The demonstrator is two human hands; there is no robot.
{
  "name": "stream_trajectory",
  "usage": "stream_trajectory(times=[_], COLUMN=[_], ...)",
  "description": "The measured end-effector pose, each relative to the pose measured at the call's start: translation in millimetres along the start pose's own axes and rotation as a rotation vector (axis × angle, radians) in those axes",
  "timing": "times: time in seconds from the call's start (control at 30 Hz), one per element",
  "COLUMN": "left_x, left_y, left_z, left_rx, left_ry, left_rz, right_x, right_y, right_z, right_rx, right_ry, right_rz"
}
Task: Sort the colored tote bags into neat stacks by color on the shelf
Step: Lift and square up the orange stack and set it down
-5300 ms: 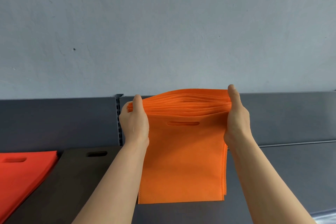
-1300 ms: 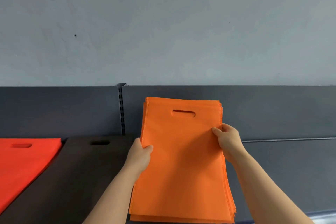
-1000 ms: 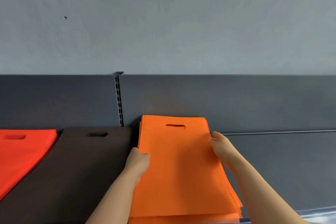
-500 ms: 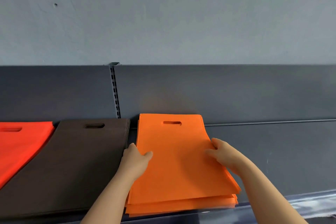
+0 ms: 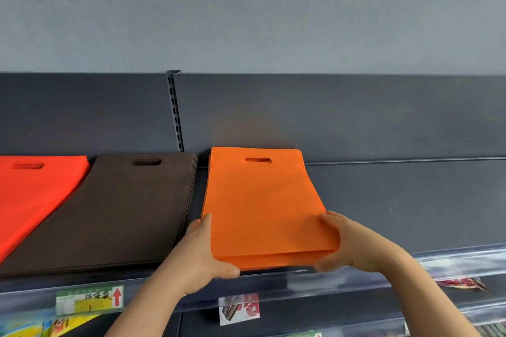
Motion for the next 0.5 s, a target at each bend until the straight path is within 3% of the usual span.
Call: stream_trajectory(times=[0.1,0.3,0.43,0.5], left_x=[8.4,5.9,7.4,9.1], left_y=[-1.0,-3.2,-2.4,-3.0], left_z=[4.0,9.3,10.0,10.3], left_rx=[0.062,0.077,0.135,0.125], left_ry=[-0.052,0.011,-0.005,0.001], left_rz=[-0.021,-0.089,-0.066,-0.074], right_x=[-3.1,0.7,1.3,1.6], right_y=[1.9,-3.8,-0.9,-1.2], right_z=[0.8,6.5,6.7,7.8], right_rx=[0.084,0.111,0.226,0.187], right_ry=[0.001,0.027,0.053,0.065], right_rz=[-0.023,0.028,-0.066,-0.078])
Point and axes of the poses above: each hand's wrist, its own z-axis away from the middle knuckle, its own y-axis out of the back of the hand, x = y × z, the point moved 2 cm from there along -z, towards the middle knuckle, and after that the axes turned 14 degrees about -x, right-handed, at the moved point
